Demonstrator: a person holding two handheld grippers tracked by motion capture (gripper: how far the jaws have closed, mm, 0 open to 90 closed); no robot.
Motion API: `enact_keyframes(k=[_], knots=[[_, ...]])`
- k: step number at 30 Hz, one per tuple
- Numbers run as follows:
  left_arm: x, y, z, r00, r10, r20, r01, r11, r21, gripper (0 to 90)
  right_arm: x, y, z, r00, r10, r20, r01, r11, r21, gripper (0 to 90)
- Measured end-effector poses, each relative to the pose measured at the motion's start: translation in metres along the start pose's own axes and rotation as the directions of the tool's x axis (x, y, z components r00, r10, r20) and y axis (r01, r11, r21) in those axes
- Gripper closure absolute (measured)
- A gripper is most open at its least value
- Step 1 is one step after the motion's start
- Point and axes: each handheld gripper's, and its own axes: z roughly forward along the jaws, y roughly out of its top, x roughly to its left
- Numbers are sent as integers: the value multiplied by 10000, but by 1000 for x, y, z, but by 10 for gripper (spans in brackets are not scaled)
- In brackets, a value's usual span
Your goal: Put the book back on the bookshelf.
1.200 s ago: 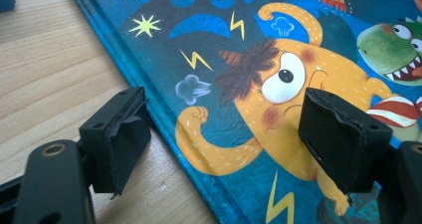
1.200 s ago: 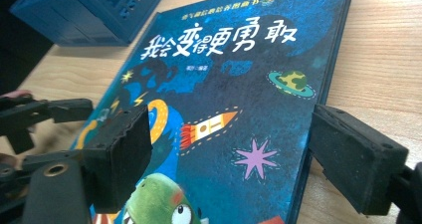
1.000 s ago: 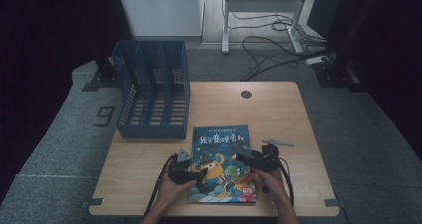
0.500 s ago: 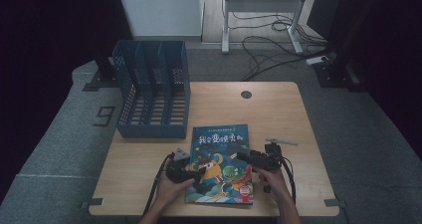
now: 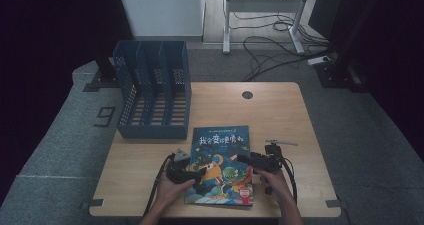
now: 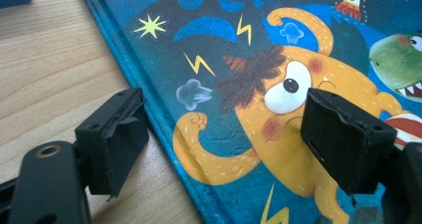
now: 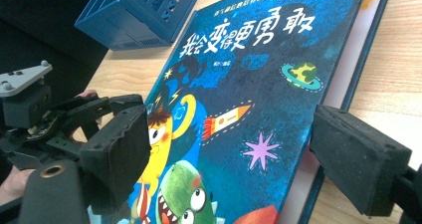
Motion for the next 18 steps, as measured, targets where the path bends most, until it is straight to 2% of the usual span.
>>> enact_keyframes(k=[5,12,15,17,18], knots=[[1,0,-1,9999,-113,11,113,9999,-18,177,-5,0,-2,9977,425,-530,-424,9991,39,158],[3,0,-1,9998,-206,29,206,9998,-32,169,-5,1,-3,9947,564,-860,-566,9984,-9,161],[2,0,-1,9999,-141,-24,141,9999,-26,169,-5,0,-2,9956,544,-764,-541,9985,52,161],[2,0,-1,9999,-68,-82,68,10000,-13,169,-4,-1,0,9985,323,-440,-316,9994,165,161],[1,0,-1,9999,-43,-112,43,10000,-2,169,-4,-1,0,9985,323,-440,-316,9994,165,161]])
